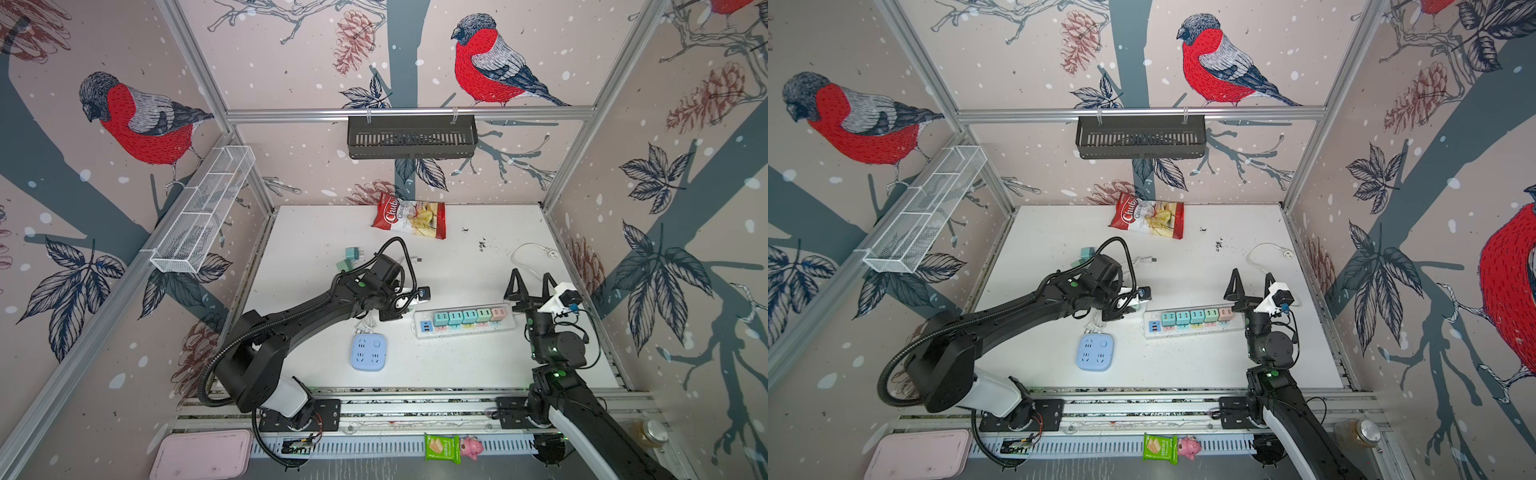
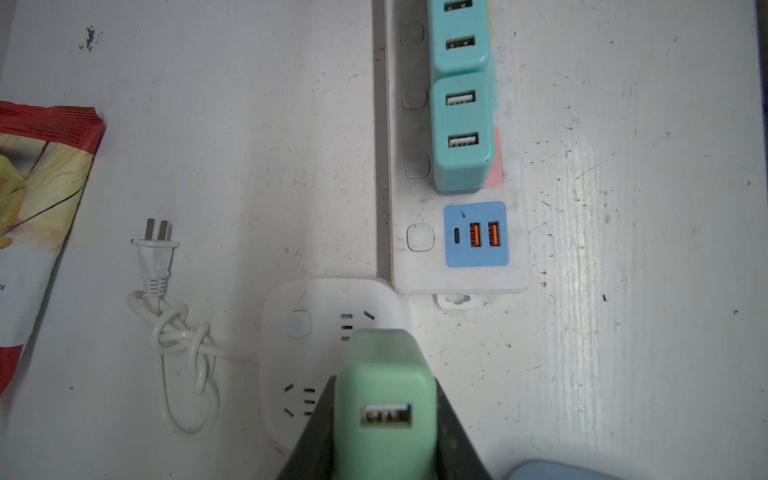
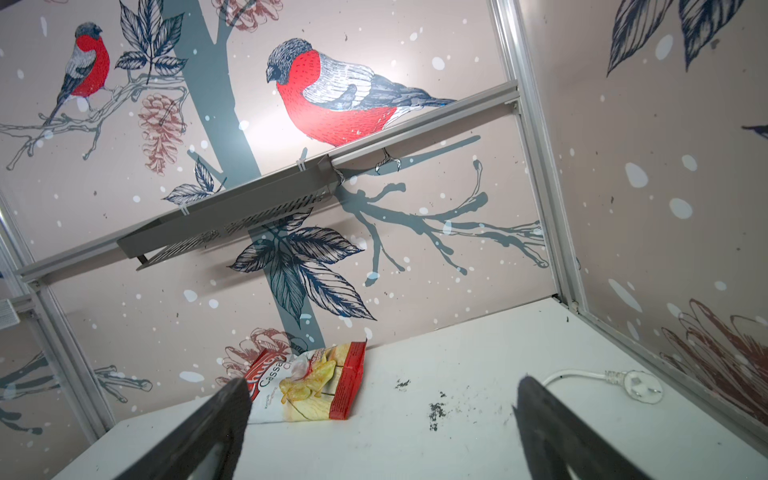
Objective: Insert the plug
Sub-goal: 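Open the right gripper while the left carries the mint adapter to the socket box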
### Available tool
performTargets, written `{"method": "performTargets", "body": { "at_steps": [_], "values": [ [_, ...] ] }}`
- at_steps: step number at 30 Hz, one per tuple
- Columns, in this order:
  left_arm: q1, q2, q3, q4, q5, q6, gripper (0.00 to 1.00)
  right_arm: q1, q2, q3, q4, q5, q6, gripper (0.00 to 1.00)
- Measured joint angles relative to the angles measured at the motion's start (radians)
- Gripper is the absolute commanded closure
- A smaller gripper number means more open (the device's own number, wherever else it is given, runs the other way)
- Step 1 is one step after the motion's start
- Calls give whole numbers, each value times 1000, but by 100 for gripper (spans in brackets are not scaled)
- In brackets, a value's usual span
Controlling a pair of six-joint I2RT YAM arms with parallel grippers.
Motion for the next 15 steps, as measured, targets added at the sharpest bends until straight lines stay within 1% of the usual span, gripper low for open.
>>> {"method": "performTargets", "body": {
  "at_steps": [3,7,15],
  "values": [
    [-3,26,25,-3,-2,-8,100,-9,-30,0,4,20,26,0],
    [-2,62,59,-6,-3,-30,100,-13,-56,0,14,17,47,0],
    [16,145,128,-21,1,-47,100,-14,-12,0,14,-13,50,0]
  ]
}}
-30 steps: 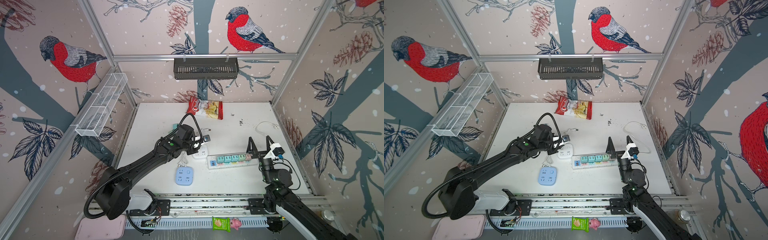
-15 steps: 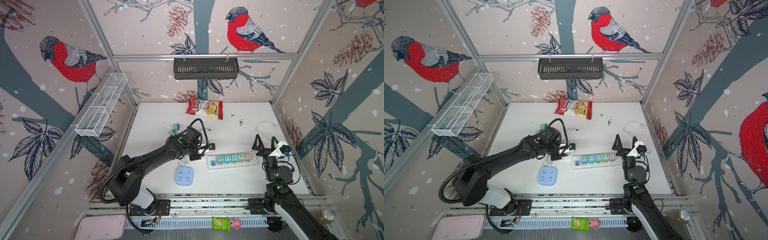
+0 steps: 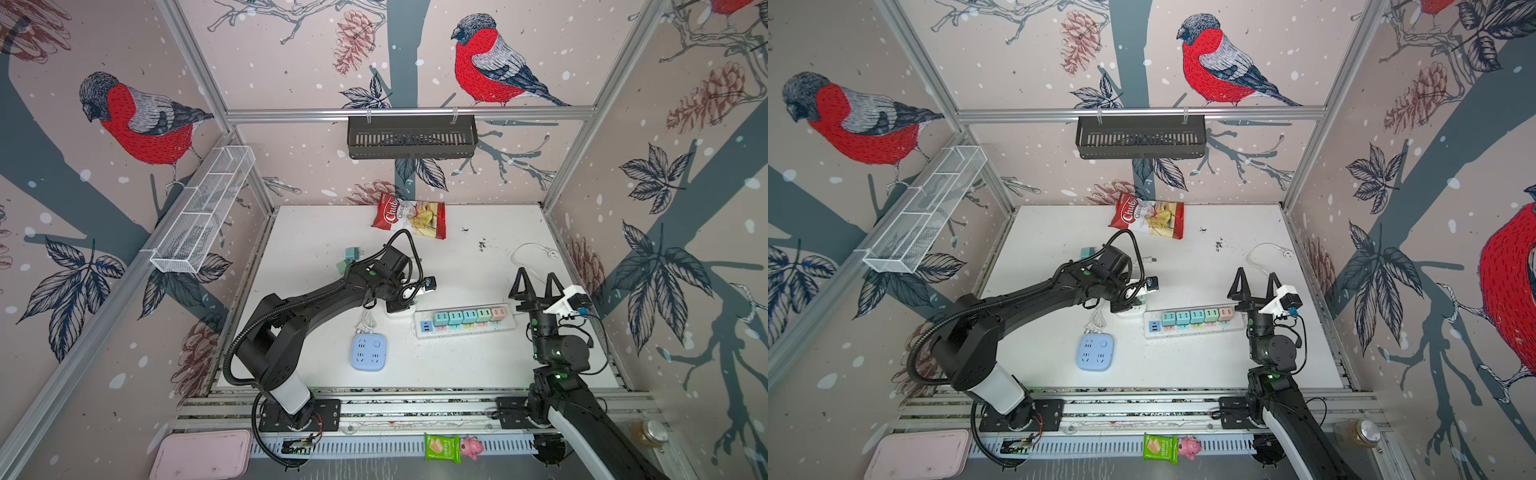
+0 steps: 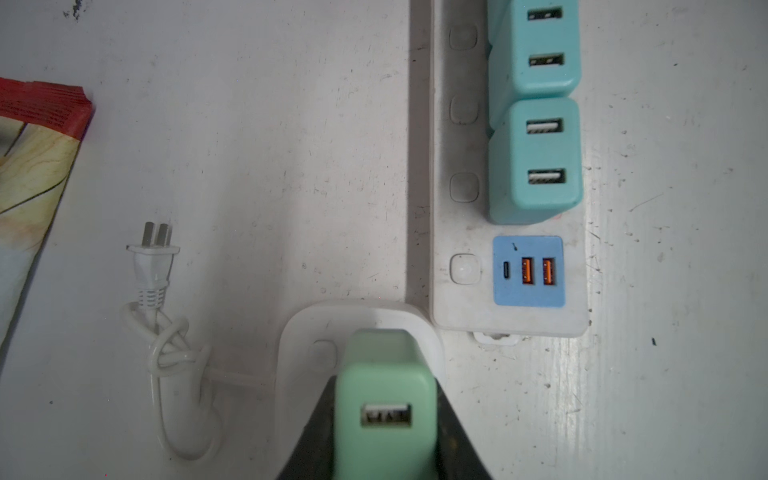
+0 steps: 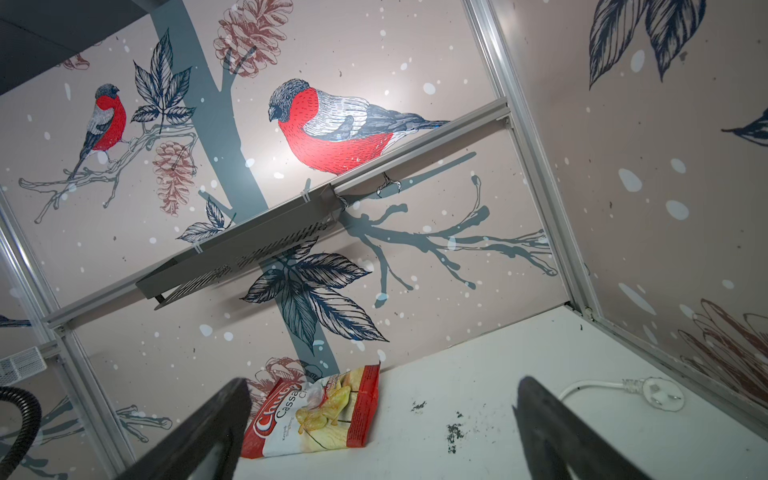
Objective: Insert the plug
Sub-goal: 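Open the right gripper while the left carries the mint adapter to the socket box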
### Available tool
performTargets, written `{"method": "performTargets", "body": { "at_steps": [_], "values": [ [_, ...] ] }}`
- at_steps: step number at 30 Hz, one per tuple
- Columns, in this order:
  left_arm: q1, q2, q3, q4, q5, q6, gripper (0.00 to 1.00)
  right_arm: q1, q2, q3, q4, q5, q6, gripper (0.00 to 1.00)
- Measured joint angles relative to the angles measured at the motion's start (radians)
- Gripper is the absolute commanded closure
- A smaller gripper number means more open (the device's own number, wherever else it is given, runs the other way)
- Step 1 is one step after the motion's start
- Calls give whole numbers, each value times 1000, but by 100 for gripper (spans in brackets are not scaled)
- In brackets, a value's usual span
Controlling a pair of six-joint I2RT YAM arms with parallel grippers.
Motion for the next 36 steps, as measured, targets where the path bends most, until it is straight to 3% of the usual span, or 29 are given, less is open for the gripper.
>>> {"method": "performTargets", "body": {
  "at_steps": [7,18,36],
  "values": [
    [14,67,27,-43,-3,3,100,0,53,0,15,-23,2,0],
    [16,50,4,-32,-7,8,100,-5,90,0,45,-28,3,0],
    [43,119,37,-35,66,34,100,-5,102,0,52,-48,3,0]
  ]
}}
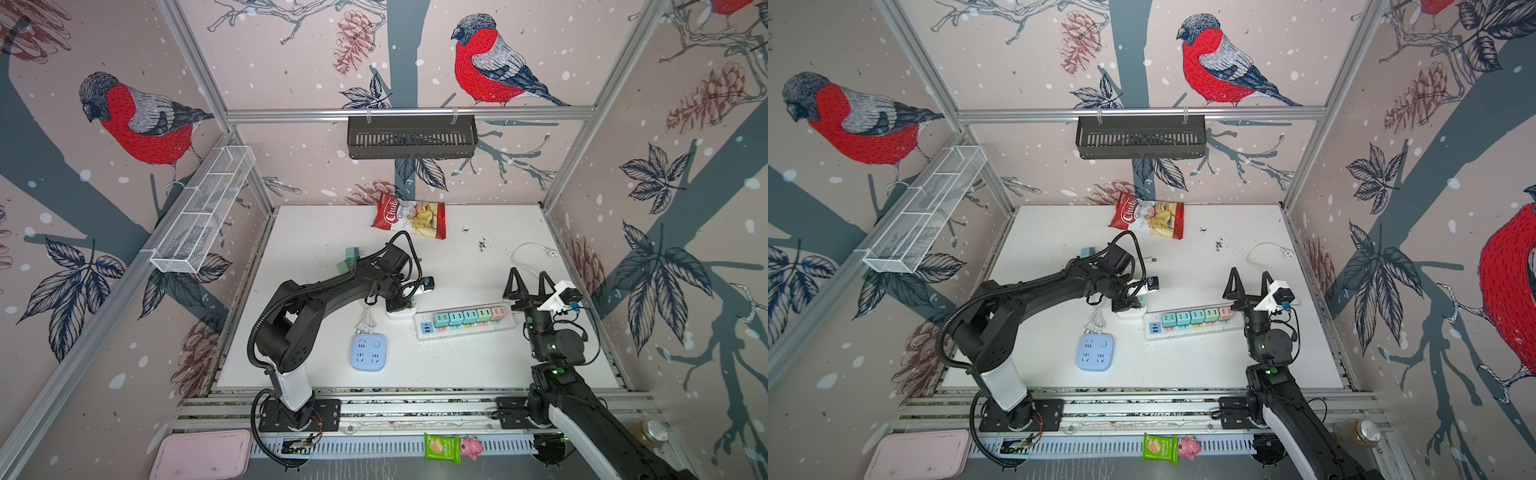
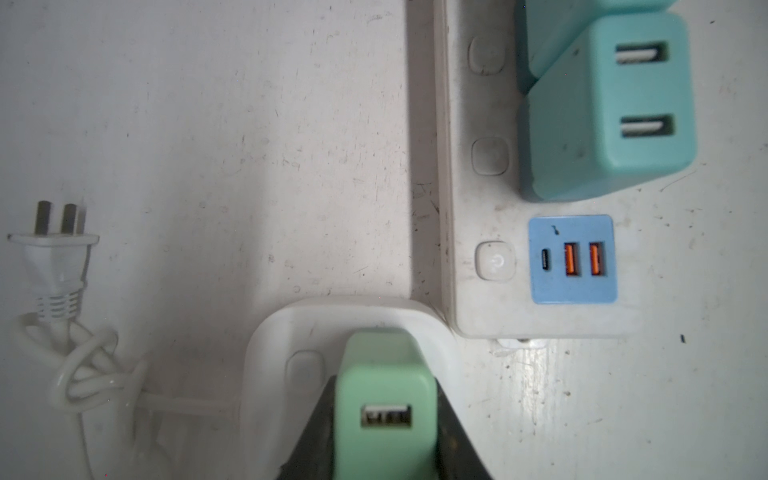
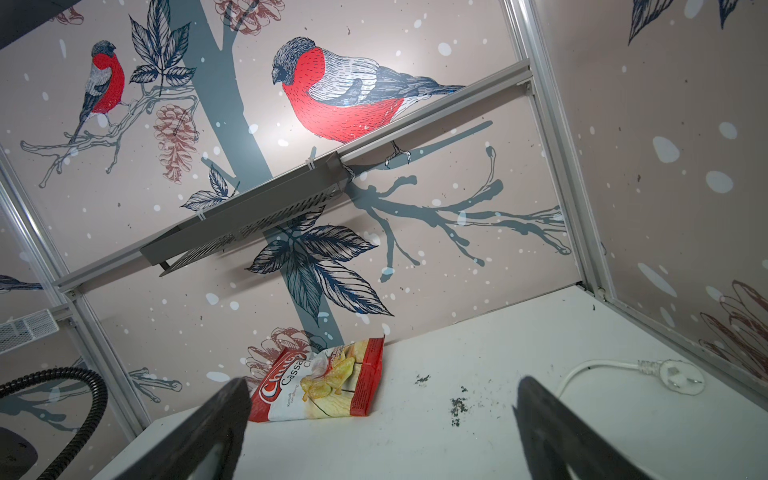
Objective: Insert the plug
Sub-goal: 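Lower the mint adapter into the white socket box and open the left gripper, then move the left gripper to the loose adapters while the right gripper follows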
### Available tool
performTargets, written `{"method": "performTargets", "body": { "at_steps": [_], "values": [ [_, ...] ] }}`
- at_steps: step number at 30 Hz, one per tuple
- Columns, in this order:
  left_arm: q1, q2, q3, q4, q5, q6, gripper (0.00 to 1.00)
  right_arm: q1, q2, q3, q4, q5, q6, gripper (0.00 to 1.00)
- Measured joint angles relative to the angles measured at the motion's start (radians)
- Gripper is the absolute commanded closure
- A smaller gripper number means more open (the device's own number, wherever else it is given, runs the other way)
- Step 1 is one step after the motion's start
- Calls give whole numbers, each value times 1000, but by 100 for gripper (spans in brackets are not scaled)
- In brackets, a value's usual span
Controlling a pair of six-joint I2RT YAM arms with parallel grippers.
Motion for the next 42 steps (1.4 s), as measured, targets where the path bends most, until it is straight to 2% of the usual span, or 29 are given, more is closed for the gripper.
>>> {"method": "performTargets", "body": {
  "at_steps": [17,18,20,21,22,23,24,31,36,39,42],
  "values": [
    [26,41,6,24,67,44,100,0,10,0,2,-3,0,0],
    [26,39,5,24,66,45,94,0,10,0,2,-3,0,0],
    [26,32,0,28,63,49,70,0,11,0,7,-3,0,0],
    [25,27,-4,30,61,51,63,0,12,0,8,-3,0,0],
    [23,18,-13,30,52,53,47,0,13,0,9,-3,0,0],
    [19,8,-22,20,26,56,21,0,13,0,10,-3,0,0],
    [16,-4,-35,3,10,56,2,0,14,0,10,-3,0,0],
    [-29,-104,-59,-14,-39,59,1,0,19,0,21,-3,0,0],
    [-39,-229,-74,28,-33,30,1,-1,20,0,23,-2,0,0],
    [-38,-336,-114,107,-40,-50,1,-2,20,0,23,10,5,0],
    [-35,-462,-196,276,-96,-262,1,-2,21,0,21,38,24,0]
  ]
}}
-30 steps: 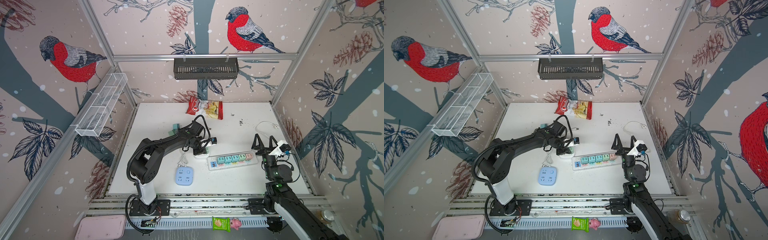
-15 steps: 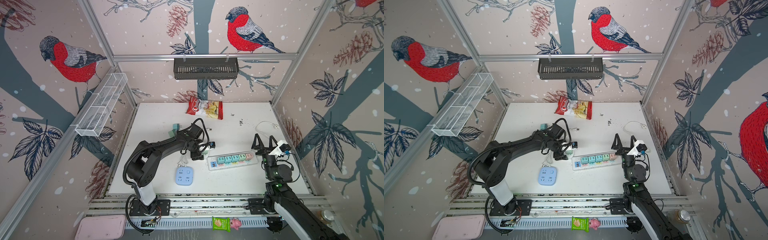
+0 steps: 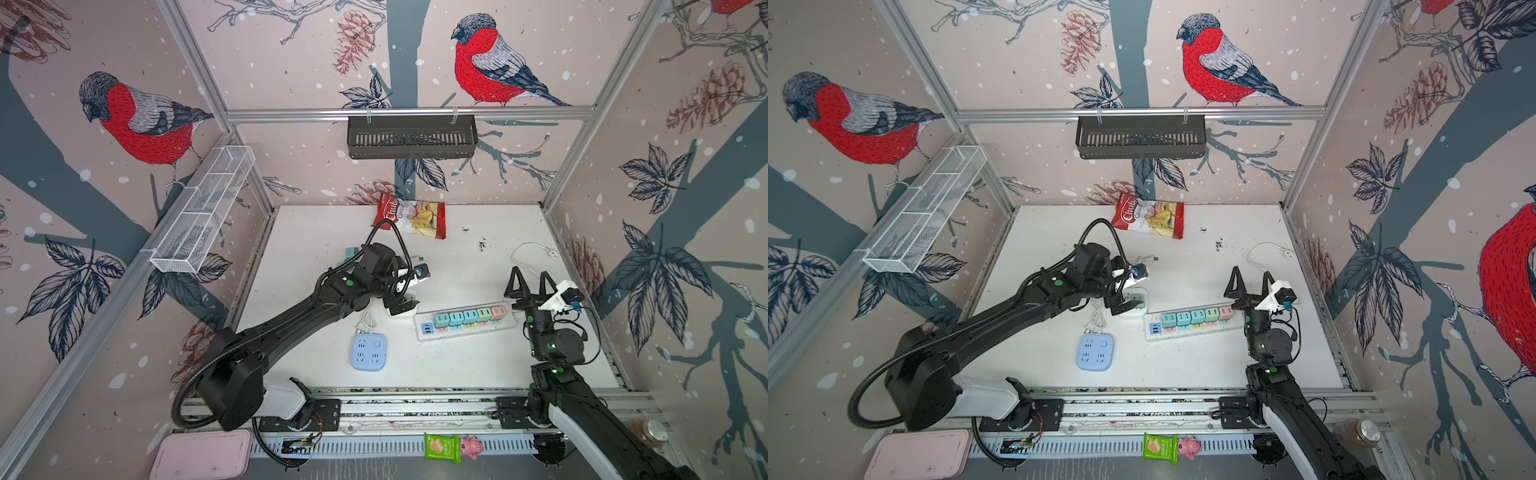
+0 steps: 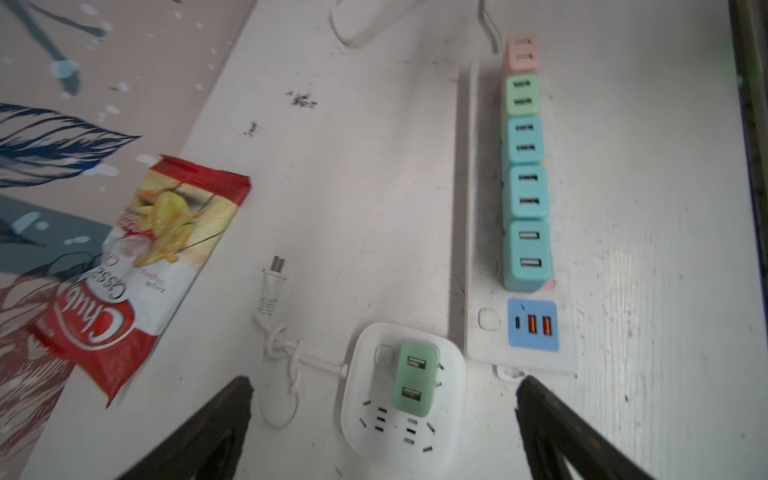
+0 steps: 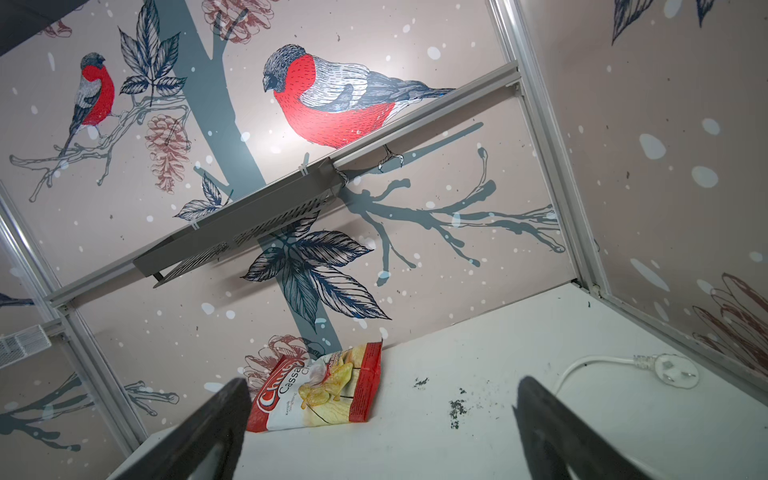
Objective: Insert the plug
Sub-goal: 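Move the left gripper to the loose adapters while the right gripper follows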
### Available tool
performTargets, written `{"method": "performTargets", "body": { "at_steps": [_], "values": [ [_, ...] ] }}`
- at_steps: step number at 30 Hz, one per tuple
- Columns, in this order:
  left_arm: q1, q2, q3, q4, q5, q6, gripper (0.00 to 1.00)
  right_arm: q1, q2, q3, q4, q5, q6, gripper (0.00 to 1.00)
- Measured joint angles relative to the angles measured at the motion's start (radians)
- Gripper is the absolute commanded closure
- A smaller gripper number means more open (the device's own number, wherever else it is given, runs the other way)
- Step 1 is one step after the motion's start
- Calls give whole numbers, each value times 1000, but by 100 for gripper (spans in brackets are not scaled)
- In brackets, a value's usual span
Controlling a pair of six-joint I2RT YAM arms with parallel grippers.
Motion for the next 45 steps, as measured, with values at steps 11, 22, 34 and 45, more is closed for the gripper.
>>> {"method": "performTargets", "body": {
  "at_steps": [11,22,34,45],
  "values": [
    [92,-263,-264,391,-404,-852,2,-4,226,62,-174,103,81,0],
    [180,-267,-364,319,-768,-1357,2,5,317,414,-541,55,312,0],
    [263,-276,-271,158,-817,-1368,5,206,355,438,-539,-122,174,2],
    [414,-263,-362,138,-823,-1373,5,570,755,811,-557,18,48,11]
  ]
}}
